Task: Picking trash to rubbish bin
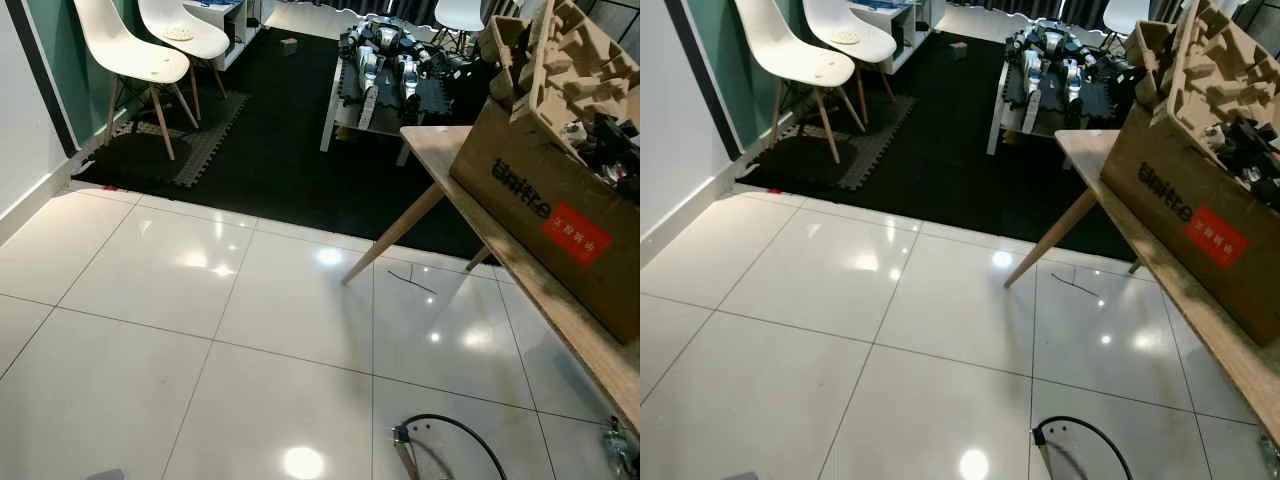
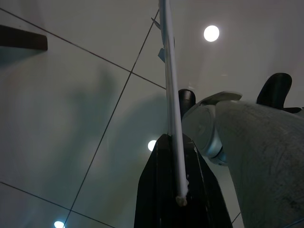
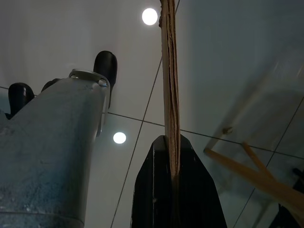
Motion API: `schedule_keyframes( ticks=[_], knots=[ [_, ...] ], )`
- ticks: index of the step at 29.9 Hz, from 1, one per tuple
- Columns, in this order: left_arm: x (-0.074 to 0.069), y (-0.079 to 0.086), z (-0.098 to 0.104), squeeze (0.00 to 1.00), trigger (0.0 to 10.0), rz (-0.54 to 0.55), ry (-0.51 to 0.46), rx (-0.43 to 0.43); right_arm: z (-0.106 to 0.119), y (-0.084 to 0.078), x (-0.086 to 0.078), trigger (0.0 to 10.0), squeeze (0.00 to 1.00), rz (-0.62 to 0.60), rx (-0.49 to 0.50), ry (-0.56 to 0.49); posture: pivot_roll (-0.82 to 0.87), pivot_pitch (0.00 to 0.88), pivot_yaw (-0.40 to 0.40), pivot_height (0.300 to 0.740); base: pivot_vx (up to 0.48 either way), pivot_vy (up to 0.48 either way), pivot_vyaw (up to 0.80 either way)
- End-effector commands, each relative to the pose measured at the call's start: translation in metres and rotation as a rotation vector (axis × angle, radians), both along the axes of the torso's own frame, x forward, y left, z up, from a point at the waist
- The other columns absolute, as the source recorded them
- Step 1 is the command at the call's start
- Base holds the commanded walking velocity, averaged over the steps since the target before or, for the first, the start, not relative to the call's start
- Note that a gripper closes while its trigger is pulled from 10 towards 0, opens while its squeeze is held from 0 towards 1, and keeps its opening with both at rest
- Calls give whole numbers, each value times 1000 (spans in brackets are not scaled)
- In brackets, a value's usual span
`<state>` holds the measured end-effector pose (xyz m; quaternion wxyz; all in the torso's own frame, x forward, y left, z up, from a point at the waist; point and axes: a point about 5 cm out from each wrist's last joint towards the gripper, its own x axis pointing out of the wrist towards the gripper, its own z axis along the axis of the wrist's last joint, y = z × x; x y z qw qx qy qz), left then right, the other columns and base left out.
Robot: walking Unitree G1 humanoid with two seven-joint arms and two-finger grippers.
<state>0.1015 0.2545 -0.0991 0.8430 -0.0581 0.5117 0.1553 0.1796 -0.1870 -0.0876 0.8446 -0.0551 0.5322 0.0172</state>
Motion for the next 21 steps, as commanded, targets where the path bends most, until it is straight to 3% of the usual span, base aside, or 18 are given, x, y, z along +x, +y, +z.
schedule_keyframes(
  ticks=[1, 21],
  knots=[
    [-6, -3, -3, 0, 10000, 1, 23, -15, -2, -4, -5, 10000, 0, -18, -5, 12, 238, 90, -101, 740, 337, 0, 0],
    [-9, -5, -4, 0, 10000, -8, 32, -19, -1, -5, -4, 10000, 0, 9, -10, 11, 254, 76, -115, 740, 365, 0, -40]
  ],
)
